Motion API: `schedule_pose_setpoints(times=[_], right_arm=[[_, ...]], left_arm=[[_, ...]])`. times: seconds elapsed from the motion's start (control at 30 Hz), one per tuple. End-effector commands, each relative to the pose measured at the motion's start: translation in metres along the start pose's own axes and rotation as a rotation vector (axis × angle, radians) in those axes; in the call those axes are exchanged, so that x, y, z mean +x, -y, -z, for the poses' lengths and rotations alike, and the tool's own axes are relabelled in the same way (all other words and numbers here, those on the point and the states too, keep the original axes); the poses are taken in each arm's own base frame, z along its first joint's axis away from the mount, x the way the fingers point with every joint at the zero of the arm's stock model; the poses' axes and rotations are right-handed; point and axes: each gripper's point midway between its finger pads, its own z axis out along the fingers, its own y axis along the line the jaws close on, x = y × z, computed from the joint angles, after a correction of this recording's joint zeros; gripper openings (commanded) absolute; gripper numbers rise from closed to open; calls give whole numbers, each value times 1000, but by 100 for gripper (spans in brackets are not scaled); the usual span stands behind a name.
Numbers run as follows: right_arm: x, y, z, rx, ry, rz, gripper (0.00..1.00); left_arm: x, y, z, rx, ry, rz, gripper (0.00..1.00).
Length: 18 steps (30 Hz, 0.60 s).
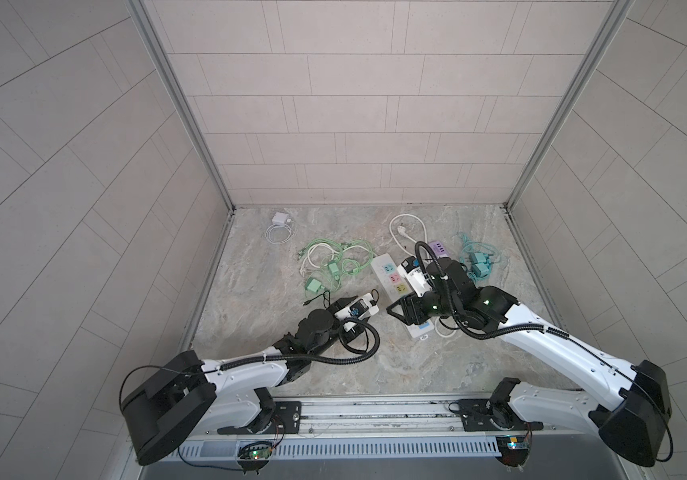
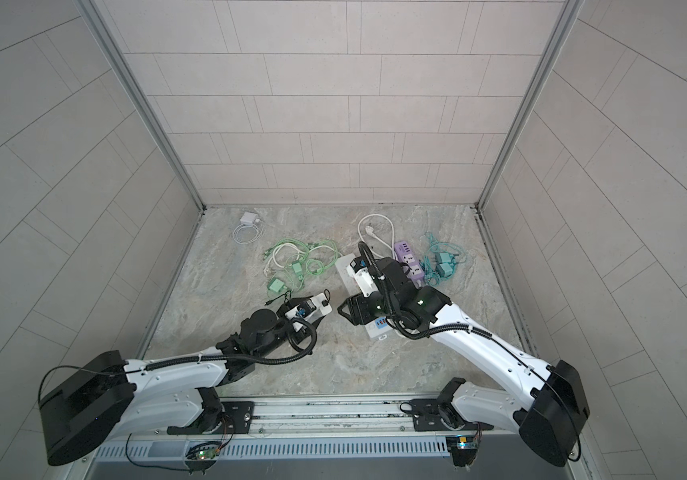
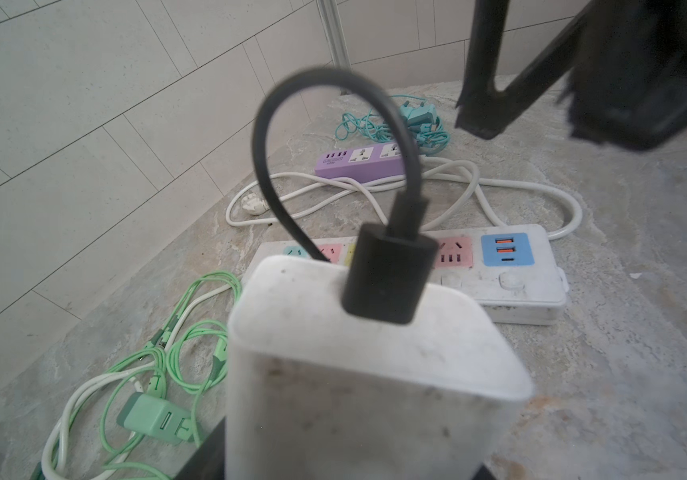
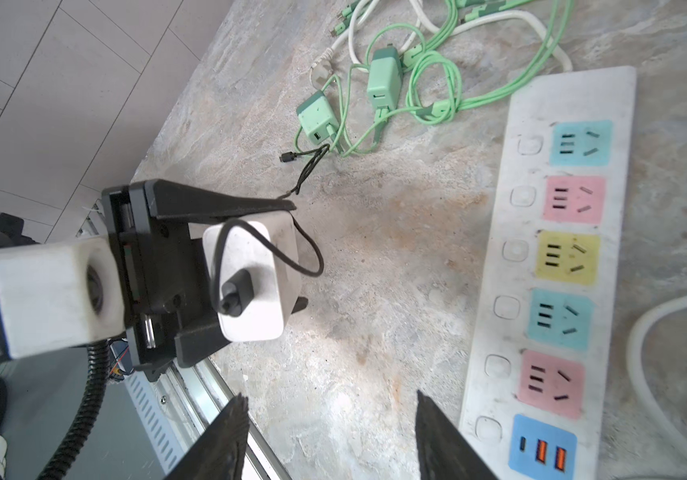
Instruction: Insert the plug
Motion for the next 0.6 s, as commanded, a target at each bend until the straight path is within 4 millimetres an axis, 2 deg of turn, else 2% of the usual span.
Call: schedule_pose_setpoints(times=[0.0,0.2,0.37,0.57], right_arm=[[-23,-5,-11,-6,87,-15,62],[-29,-27,-27,-64,87,-2,63],[-28,-41,-32,-104,105,11,64],[-25,-38,-23,-72,121,23,65]], left_arm=[[-15,-3,6,-5,58,57,33],[-14,-5,9,-19,53,58,34],[-14,-5,7,-17,50,66,34],[-12,-6,5,-25,44,75,34]])
